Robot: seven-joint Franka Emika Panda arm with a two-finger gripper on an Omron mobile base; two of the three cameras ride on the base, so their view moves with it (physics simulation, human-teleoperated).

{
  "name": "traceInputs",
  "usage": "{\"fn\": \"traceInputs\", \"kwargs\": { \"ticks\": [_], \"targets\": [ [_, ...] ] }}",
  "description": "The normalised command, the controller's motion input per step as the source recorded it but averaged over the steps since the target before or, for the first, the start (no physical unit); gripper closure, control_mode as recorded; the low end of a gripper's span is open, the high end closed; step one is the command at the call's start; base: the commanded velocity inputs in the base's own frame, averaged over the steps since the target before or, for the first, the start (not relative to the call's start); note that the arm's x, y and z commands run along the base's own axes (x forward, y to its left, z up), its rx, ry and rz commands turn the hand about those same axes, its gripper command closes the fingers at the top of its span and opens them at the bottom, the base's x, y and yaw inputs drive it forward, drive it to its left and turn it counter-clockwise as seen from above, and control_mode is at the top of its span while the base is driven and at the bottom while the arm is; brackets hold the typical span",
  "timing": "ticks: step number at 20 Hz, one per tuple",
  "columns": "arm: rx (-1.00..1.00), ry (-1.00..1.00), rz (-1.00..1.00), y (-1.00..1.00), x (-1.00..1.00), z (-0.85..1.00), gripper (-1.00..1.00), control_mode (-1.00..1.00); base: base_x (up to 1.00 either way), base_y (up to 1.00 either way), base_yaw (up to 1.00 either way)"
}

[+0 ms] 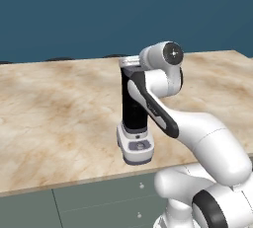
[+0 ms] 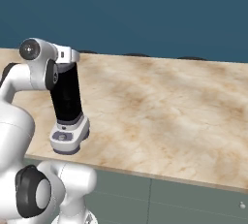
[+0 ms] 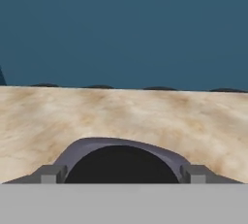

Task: Close the lid blender by securely placing the lid on top.

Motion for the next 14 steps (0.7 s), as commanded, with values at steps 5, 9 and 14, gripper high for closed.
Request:
{"fn": "traceInputs", "kwargs": {
  "ticks": [5,9,14],
  "targets": [
    [-0.03,-0.08,0.07,0.25,-0.05,0.00,1.00,-1.00,0.00,0.00,0.00],
    [-0.06,0.00,0.05,0.17,0.00,-0.21,1.00,-1.00,0.00,0.00,0.00],
    [-0.05,-0.03,0.02,-0.08,0.00,-0.17,1.00,-1.00,0.00,0.00,0.00]
  ]
}}
